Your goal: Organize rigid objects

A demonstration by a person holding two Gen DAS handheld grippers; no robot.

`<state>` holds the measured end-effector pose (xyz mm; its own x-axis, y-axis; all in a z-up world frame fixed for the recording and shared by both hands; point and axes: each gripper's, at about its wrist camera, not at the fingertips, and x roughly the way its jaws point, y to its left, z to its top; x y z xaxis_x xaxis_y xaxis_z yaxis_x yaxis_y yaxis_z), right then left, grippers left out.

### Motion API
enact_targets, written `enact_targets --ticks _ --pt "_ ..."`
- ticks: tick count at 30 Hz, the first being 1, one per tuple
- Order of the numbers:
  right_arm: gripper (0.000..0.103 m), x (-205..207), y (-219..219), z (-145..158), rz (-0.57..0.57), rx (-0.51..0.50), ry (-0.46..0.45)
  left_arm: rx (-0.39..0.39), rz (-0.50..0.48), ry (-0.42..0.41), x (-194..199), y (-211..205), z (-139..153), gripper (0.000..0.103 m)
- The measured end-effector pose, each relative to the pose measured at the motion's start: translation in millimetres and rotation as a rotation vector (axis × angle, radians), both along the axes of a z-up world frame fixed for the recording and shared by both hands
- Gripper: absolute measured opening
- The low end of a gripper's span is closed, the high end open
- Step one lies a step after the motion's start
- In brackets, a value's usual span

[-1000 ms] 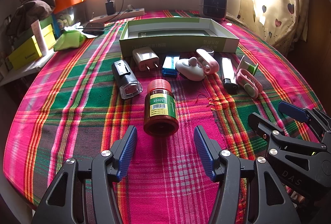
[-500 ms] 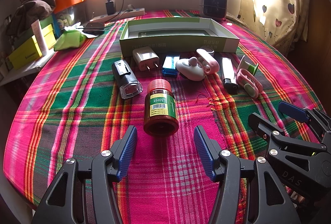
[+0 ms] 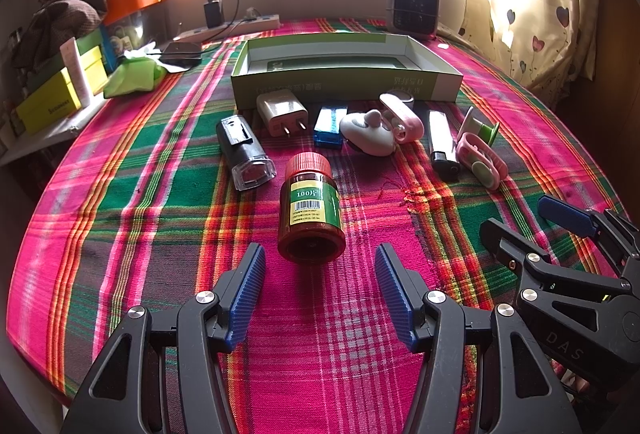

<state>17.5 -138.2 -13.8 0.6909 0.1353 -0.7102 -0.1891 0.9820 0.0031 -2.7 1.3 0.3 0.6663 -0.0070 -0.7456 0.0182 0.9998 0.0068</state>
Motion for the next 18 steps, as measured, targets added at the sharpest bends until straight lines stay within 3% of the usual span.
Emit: enact_targets --ticks 8,12,18 --pt "0.071 -2.2 -2.7 4.4 0.064 0.004 0.009 -0.04 -0.037 0.022 -1.4 14.3 1.2 0.056" --pt "0.071 2.2 -14.4 6.0 0.055 0.023 0.016 -0.099 -0.037 0.028 -2.6 26.5 4.3 0.056" --pt "0.072 14.4 -27.8 9.2 0.033 0.067 0.029 -0.118 -0.017 0.026 -0.2 37.8 9.8 0.056"
